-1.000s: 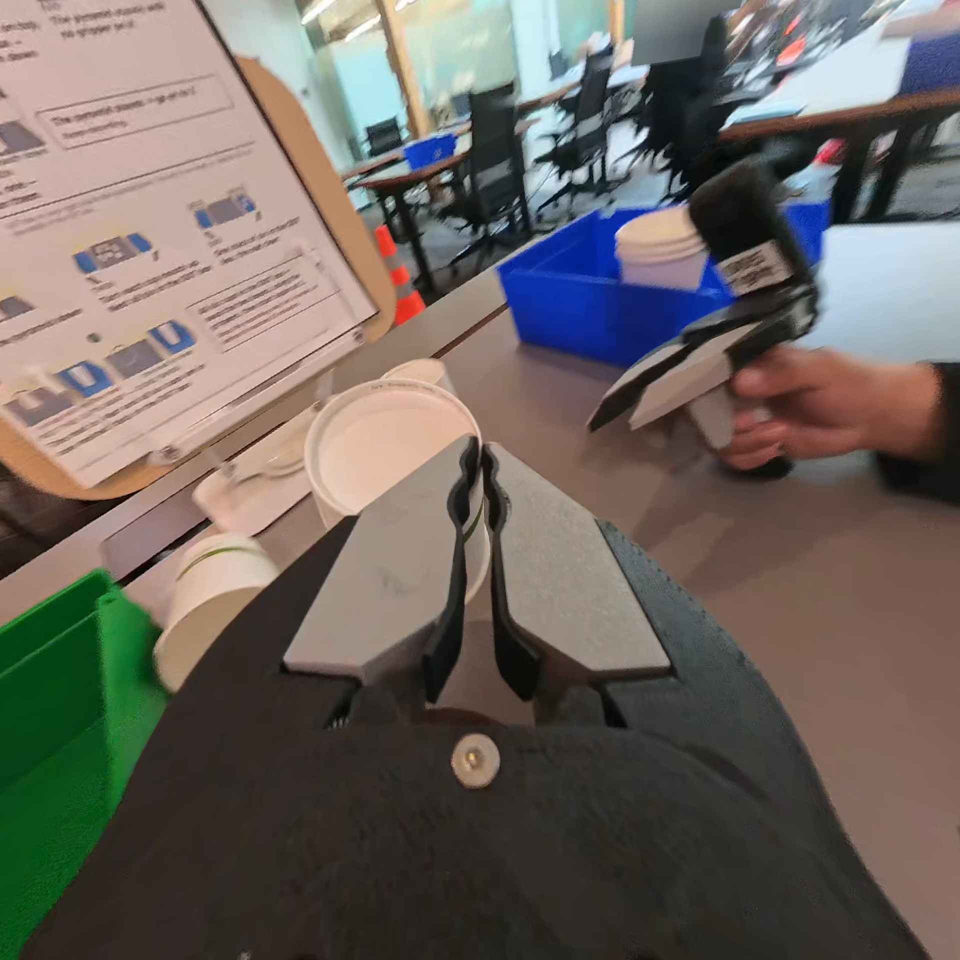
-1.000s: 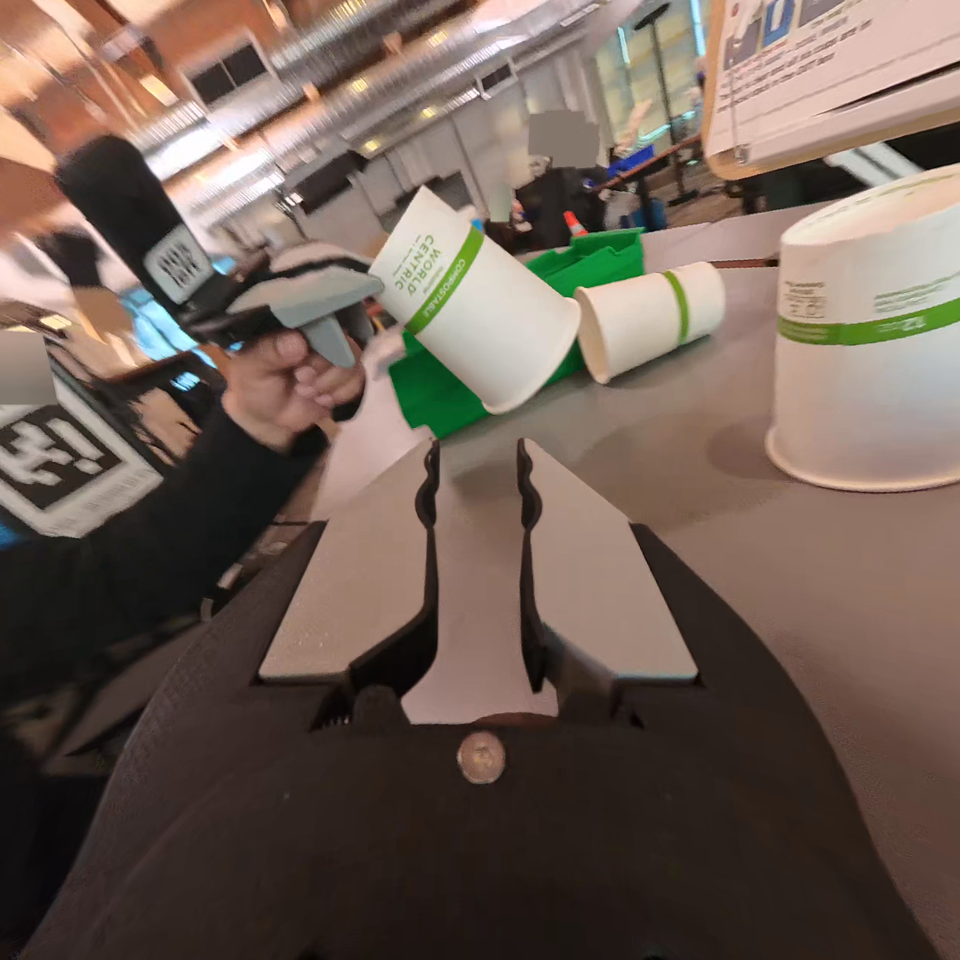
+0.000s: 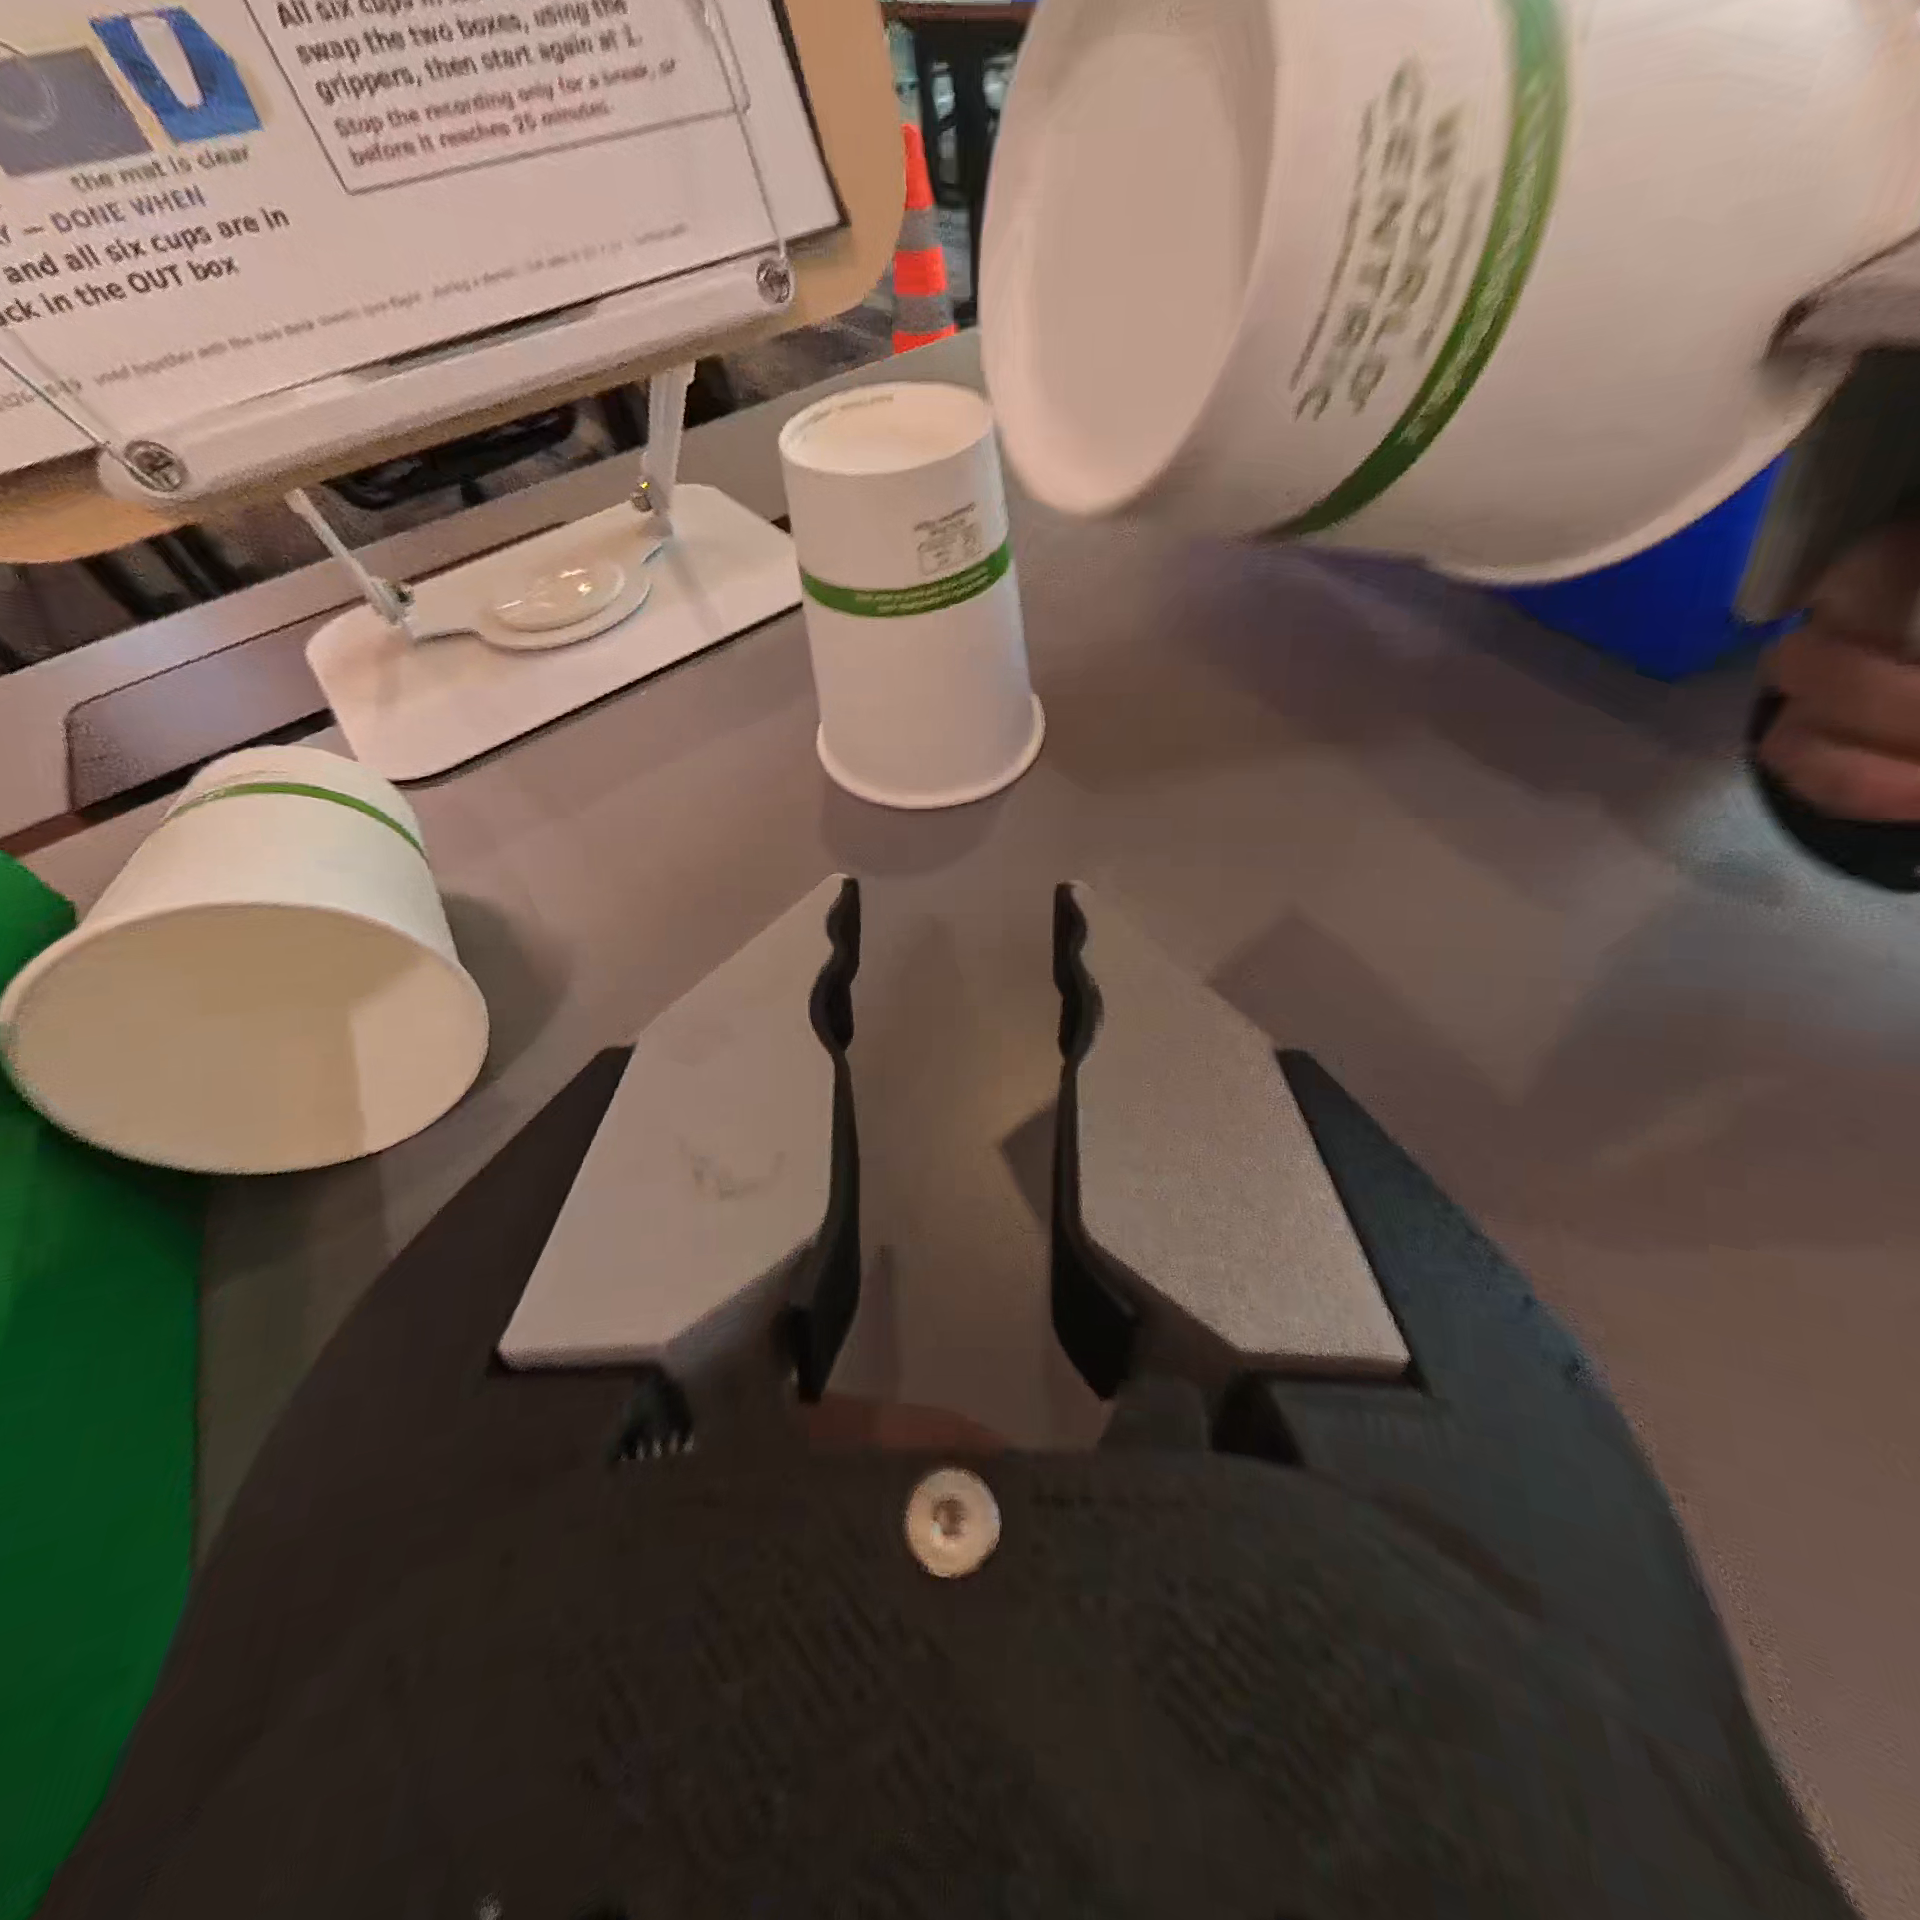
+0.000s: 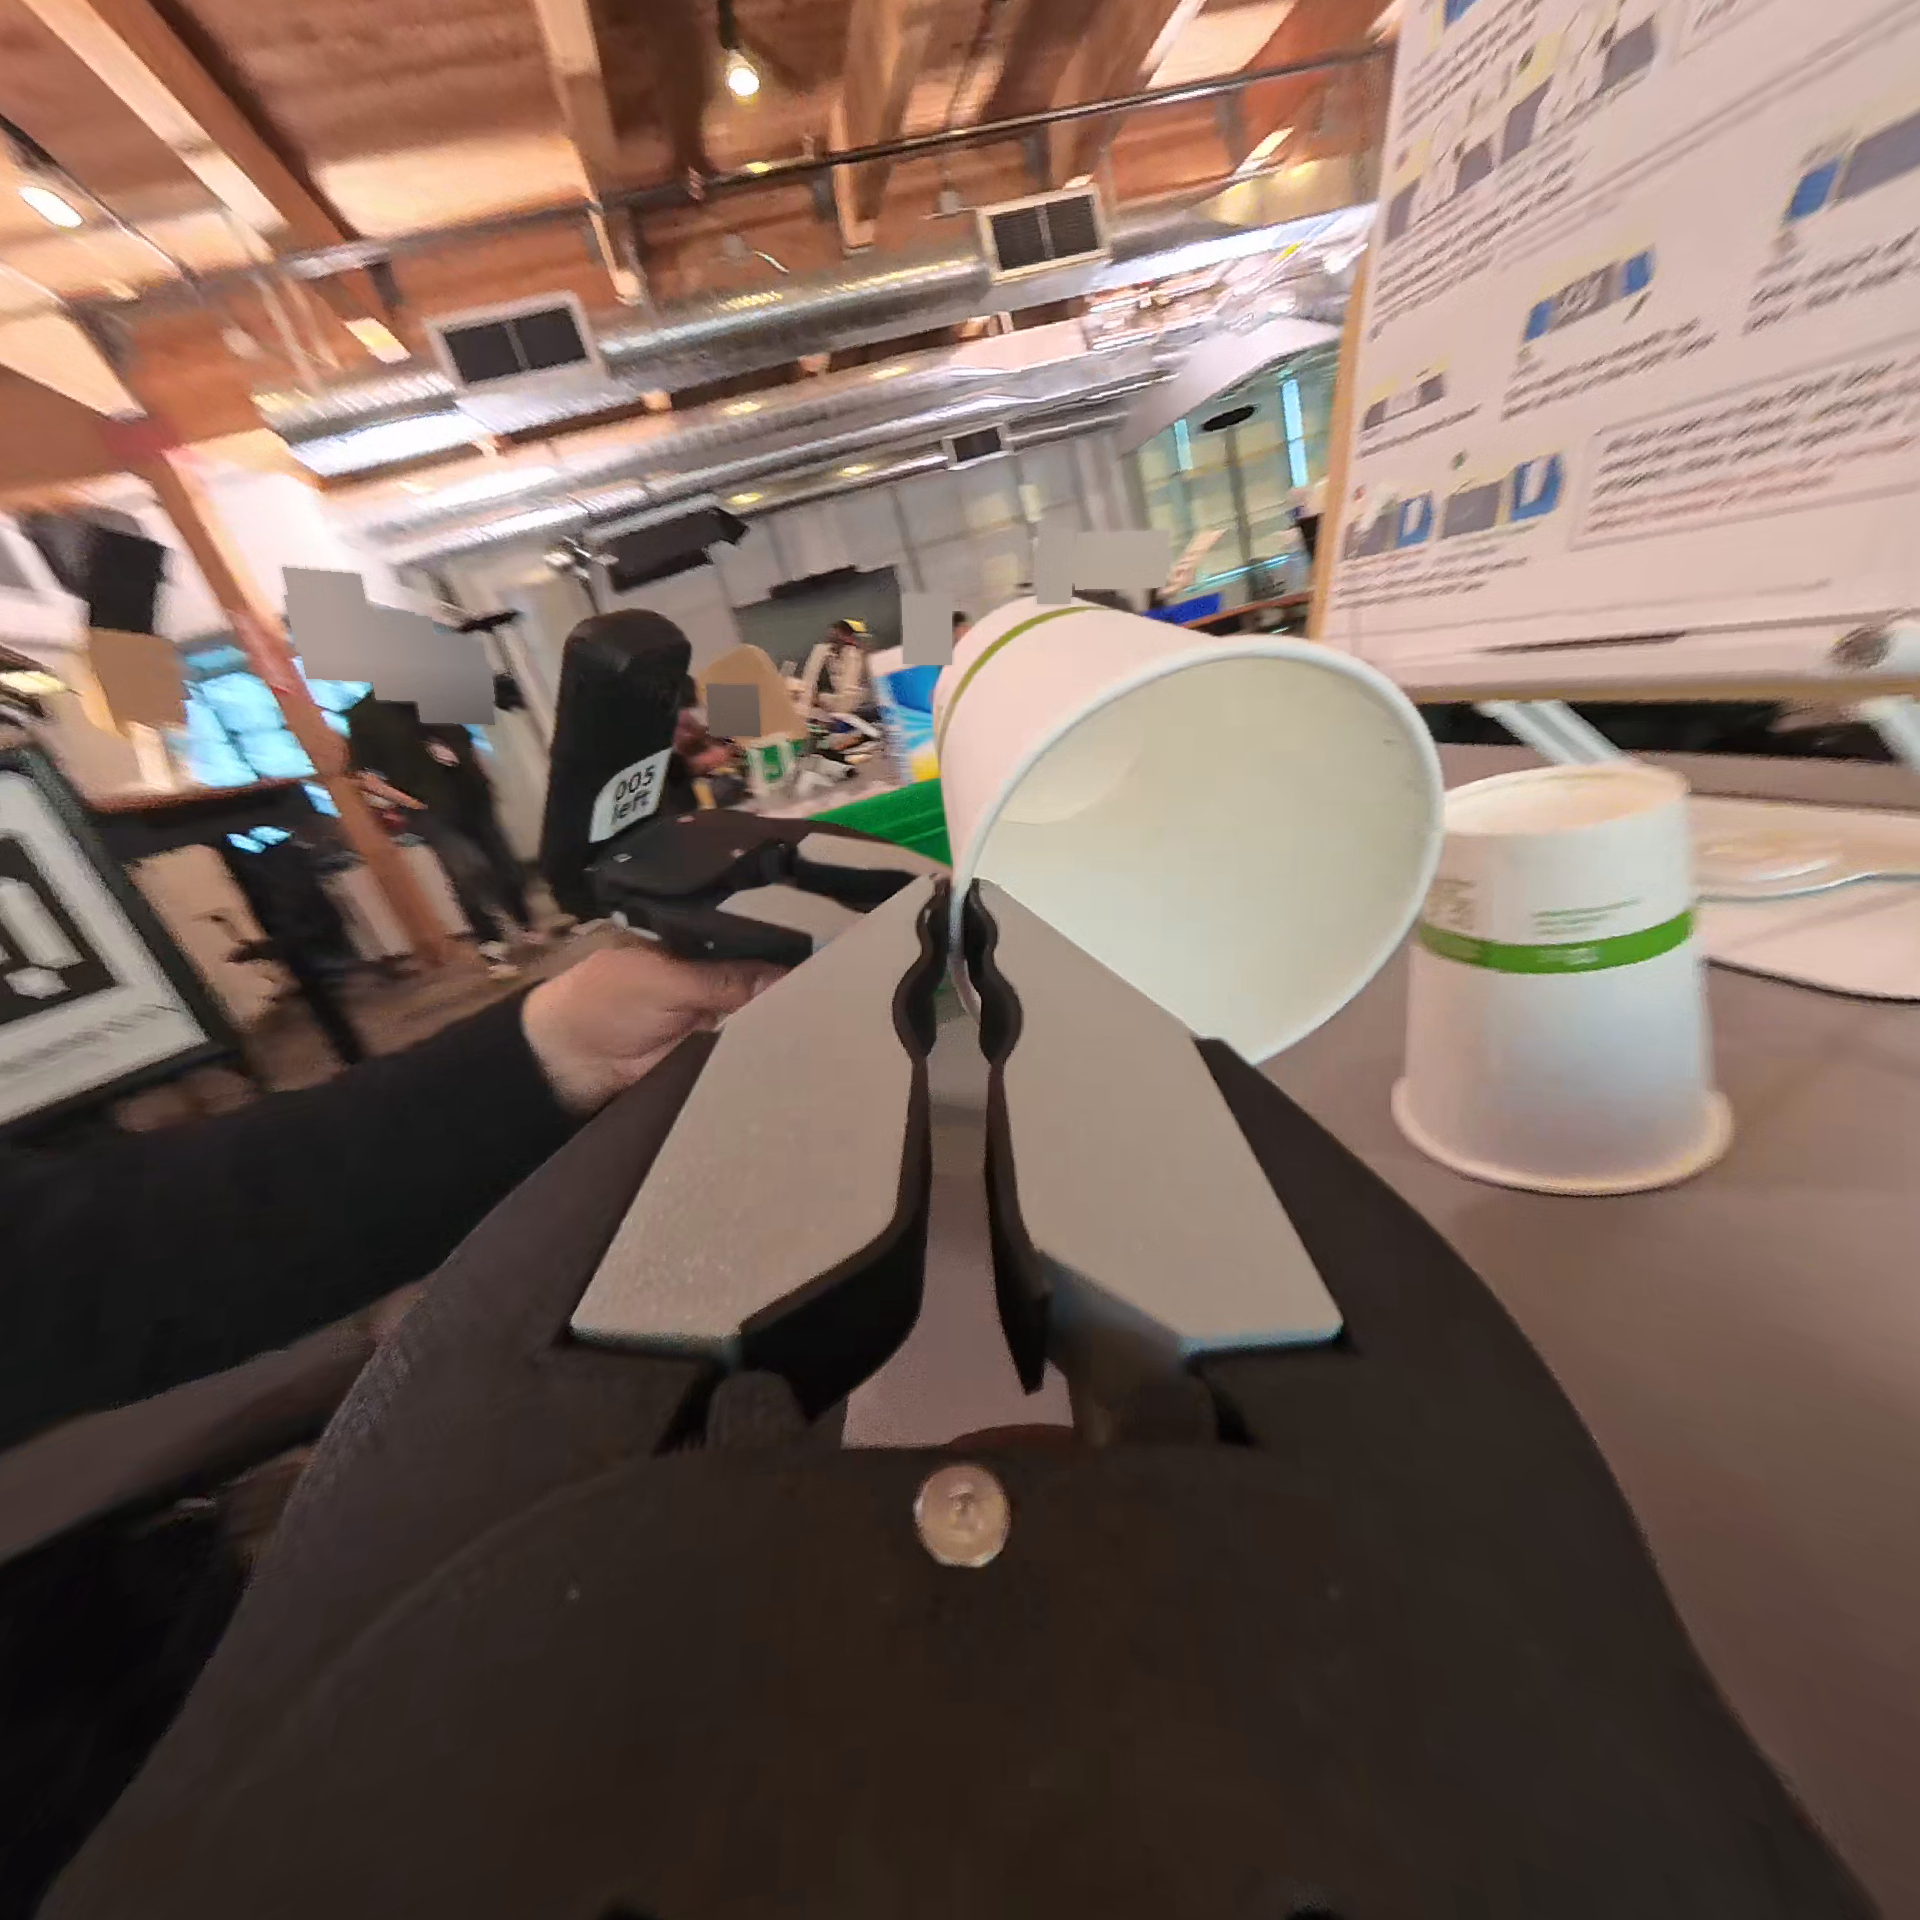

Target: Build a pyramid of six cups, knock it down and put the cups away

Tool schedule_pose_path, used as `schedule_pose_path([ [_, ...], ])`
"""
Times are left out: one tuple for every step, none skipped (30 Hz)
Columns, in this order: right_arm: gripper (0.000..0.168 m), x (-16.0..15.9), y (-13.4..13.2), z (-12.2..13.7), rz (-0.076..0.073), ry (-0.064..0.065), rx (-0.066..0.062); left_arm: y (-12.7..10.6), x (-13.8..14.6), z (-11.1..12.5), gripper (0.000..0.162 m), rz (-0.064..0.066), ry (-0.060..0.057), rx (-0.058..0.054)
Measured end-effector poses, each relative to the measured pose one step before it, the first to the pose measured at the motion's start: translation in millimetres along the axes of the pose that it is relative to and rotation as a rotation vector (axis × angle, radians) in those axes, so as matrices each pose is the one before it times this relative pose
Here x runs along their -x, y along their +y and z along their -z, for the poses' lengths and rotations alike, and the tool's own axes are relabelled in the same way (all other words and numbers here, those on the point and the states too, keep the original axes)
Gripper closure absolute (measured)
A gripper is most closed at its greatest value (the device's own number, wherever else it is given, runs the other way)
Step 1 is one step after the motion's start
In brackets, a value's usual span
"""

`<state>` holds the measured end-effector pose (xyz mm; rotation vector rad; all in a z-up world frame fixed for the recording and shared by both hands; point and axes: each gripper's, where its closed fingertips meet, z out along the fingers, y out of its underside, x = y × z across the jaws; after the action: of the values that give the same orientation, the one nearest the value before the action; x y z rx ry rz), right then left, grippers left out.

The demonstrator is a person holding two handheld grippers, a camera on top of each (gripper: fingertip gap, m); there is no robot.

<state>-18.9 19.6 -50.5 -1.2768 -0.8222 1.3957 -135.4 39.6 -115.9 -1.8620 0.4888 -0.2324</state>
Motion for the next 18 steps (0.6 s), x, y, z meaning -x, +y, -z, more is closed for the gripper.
schedule_pose_path([
  [0.168, -0.67, -1.93, 0.63, 0.0504, 0.0307, -0.0016, 6.66, 2.90, -6.83, 0.130, -0.0235, -0.0315, 0.0143],
  [0.168, 0.21, -2.46, 0.57, 0.0406, 0.0227, -0.0090, 6.43, 2.06, -7.38, 0.133, -0.0278, -0.0299, 0.0186],
  [0.168, -0.05, -1.76, 0.25, 0.0342, 0.0235, -0.0049, 5.87, 0.96, -7.52, 0.134, -0.0270, -0.0261, 0.0207],
  [0.168, -1.08, -0.93, 0.30, 0.0432, 0.0333, 0.0016, 4.52, -0.76, -7.37, 0.134, -0.0209, -0.0177, 0.0161],
  [0.168, -1.10, -0.92, 0.56, 0.0548, 0.0355, 0.0030, 3.01, -2.42, -6.85, 0.134, -0.0146, -0.0072, 0.0073],
  [0.168, 1.11, -1.79, 0.78, 0.0590, 0.0238, -0.0012, 2.67, -3.63, -5.78, 0.135, -0.0223, 0.0059, 0.0151],
  [0.168, 3.32, -3.60, 0.67, 0.0537, 0.0108, -0.0092, 1.43, -2.36, -4.25, 0.133, -0.0272, 0.0025, 0.0179],
  [0.168, 3.79, -4.98, 0.88, 0.0377, 0.0023, -0.0144, -1.36, 0.26, -2.31, 0.133, -0.0226, -0.0148, -0.0017],
  [0.168, 2.67, -6.49, 1.60, 0.0173, 0.0019, -0.0207, -2.89, 0.99, -0.29, 0.134, -0.0221, -0.0223, -0.0167],
  [0.168, 0.31, -8.46, 2.88, 0.0067, 0.0095, -0.0307, -2.57, 0.10, 0.64, 0.136, -0.0216, -0.0164, -0.0176],
  [0.168, -2.99, -8.40, 4.07, 0.0068, 0.0264, -0.0275, -1.34, -1.63, 0.69, 0.137, -0.0211, -0.0034, -0.0103],
  [0.168, -8.79, -8.26, 5.93, 0.0247, 0.0631, -0.0272, -0.72, -1.56, 0.73, 0.137, -0.0180, -0.0018, -0.0060],
  [0.168, -12.01, -8.29, 6.97, 0.0398, 0.0789, -0.0288, -0.49, -0.30, 1.21, 0.137, -0.0134, -0.0082, -0.0068],
  [0.168, -12.93, -7.39, 6.75, 0.0285, 0.0761, -0.0252, -0.72, 0.18, 1.60, 0.137, -0.0097, -0.0092, -0.0081],
  [0.168, -9.91, -5.66, 4.99, -0.0025, 0.0421, -0.0078, -0.52, 0.25, 1.62, 0.138, -0.0056, -0.0055, -0.0077],
  [0.168, -8.59, -3.67, 3.17, -0.0006, 0.0255, 0.0225, -0.21, 0.00, 1.35, 0.138, -0.0008, -0.0001, -0.0053],
  [0.168, -10.31, -3.13, 1.84, 0.0344, 0.0321, 0.0416, 0.05, 0.12, 0.89, 0.138, 0.0040, 0.0037, -0.0024],
  [0.168, -13.16, -4.46, 0.93, 0.0512, 0.0413, 0.0498, 0.57, 0.24, 0.33, 0.138, 0.0078, 0.0059, 0.0013],
])
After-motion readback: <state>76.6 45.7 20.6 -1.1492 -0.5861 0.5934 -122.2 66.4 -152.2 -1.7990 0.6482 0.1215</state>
